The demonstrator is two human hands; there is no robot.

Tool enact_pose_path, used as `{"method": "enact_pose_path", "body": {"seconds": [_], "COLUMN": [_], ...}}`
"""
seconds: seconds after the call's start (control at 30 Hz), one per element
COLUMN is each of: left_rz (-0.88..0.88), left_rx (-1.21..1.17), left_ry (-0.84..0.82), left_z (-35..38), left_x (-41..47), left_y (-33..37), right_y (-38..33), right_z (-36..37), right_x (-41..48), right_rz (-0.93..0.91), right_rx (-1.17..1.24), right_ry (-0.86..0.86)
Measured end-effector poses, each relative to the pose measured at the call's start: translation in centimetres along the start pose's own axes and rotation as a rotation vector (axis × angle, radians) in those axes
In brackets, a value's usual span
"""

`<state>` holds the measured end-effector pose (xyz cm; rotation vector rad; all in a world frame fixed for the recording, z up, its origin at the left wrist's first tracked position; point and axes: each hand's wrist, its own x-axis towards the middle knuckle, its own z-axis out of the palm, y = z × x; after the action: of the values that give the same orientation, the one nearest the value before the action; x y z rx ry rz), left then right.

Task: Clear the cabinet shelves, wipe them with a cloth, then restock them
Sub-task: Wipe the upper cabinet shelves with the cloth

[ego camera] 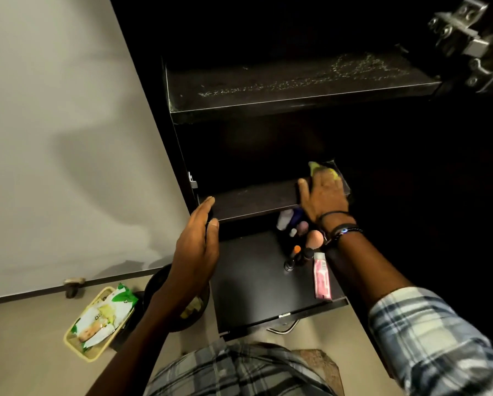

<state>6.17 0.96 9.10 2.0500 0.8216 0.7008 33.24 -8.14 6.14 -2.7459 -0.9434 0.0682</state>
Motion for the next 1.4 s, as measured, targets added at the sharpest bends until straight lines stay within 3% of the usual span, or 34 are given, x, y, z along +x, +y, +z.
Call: {"method": "enact_pose_path", "body": {"seconds": [0.2,0.3,0.37,0.5,0.63,0.73,0.83,0.93,1.07,1.13,1.23,1.33,1.4], "left_rz": [0.073,0.077,0.076,0.065,0.051,0.057,0.088,0.100,0.084,0.073,0.034,-0.011,-0.033], "left_rx": [-0.046,-0.057,-0.072,-0.063,-0.068,-0.077,-0.089,-0.092,-0.074,-0.003,0.171,0.351,0.452], "left_ry": [0.016,0.034,0.034,0.043,0.071,0.092,0.108,0.098,0.022,-0.042,-0.158,-0.260,-0.307], "left_z": [-1.0,-1.6,-1.9,-2.0,-2.1,-2.2,-2.5,-2.2,-1.0,-0.1,1.3,2.5,3.2], "left_x": [0.3,0.6,0.5,0.0,-0.5,-0.6,-0.3,0.1,0.5,0.9,1.8,3.1,3.9], "left_y": [0.9,1.2,1.4,1.6,1.3,1.2,1.3,1.3,1.3,1.2,0.8,0.2,0.1], "right_y": [-14.2,-15.8,-13.6,-4.5,-0.3,-3.6,-10.3,-15.5,-12.2,-7.7,-1.1,1.5,0.6], "right_z": [3.8,4.1,3.9,2.3,0.0,0.7,3.8,5.9,4.4,3.3,1.0,-1.7,-1.3], "right_x": [-6.9,-7.9,-6.7,-1.5,1.5,0.2,-3.9,-7.2,-7.7,-7.0,-4.2,-1.7,-1.4], "right_rz": [-0.506,-0.638,-0.598,-0.263,-0.113,-0.216,-0.475,-0.677,-0.659,-0.578,-0.272,-0.024,-0.116], "right_rx": [0.081,0.040,-0.007,-0.070,-0.139,-0.072,0.098,0.093,0.091,0.038,-0.160,-0.247,-0.129], "right_ry": [-0.083,-0.111,-0.032,0.160,0.093,0.136,0.009,-0.063,-0.048,0.022,0.163,-0.027,-0.044]}}
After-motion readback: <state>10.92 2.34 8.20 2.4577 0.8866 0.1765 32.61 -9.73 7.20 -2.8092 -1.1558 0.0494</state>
